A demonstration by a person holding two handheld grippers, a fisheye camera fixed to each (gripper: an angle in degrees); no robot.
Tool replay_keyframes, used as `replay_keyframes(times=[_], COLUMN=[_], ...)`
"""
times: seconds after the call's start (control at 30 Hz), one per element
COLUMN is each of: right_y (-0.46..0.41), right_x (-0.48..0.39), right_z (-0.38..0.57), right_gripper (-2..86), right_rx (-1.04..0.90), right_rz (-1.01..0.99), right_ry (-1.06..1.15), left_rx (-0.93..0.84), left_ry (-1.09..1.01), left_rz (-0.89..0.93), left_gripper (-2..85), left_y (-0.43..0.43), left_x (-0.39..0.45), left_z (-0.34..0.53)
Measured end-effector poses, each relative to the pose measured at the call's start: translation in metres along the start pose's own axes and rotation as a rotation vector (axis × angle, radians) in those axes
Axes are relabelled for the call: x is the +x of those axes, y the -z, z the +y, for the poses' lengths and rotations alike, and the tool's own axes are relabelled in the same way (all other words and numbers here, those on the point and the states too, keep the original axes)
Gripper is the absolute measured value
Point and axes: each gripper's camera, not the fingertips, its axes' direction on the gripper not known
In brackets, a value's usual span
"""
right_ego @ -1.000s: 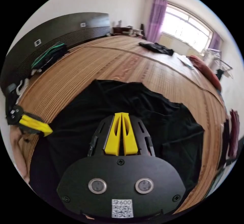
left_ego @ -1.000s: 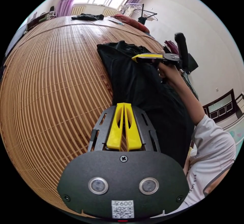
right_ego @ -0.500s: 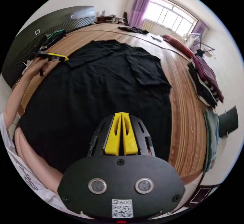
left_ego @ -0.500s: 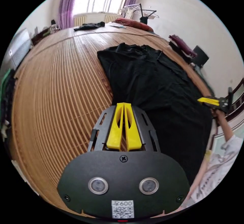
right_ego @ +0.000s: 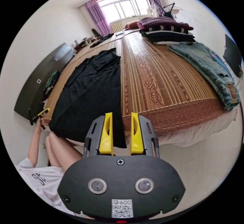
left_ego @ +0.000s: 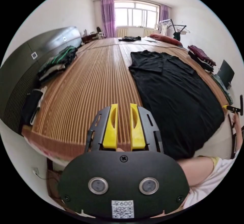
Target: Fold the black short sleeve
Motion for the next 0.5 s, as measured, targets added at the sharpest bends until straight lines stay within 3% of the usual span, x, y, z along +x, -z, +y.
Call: replay_keyframes(times=[0.2,0.33,0.5], right_y=[0.084,0.145,0.206], right_x=[-0.027,-0.041,-0.057], right_z=[-0.004,0.009,0.022], right_gripper=[9.4,6.6,5.8], right_rx=[-0.007,-0.021,-0.014], right_rz=[-0.060,-0.244,-0.237], right_ry=[-0.024,-0.005,-0.060], left_rx=[-0.136,-0.226,-0.230], left_ry=[-0.006,0.023,0.046], left_rz=[0.400,0.486,0.475], left_gripper=[11.7,12.0,8.1], left_y=[0.016,-0.003,-0.026], left_x=[-0.076,-0.126,-0.203], left_z=[0.031,0.032,0.016])
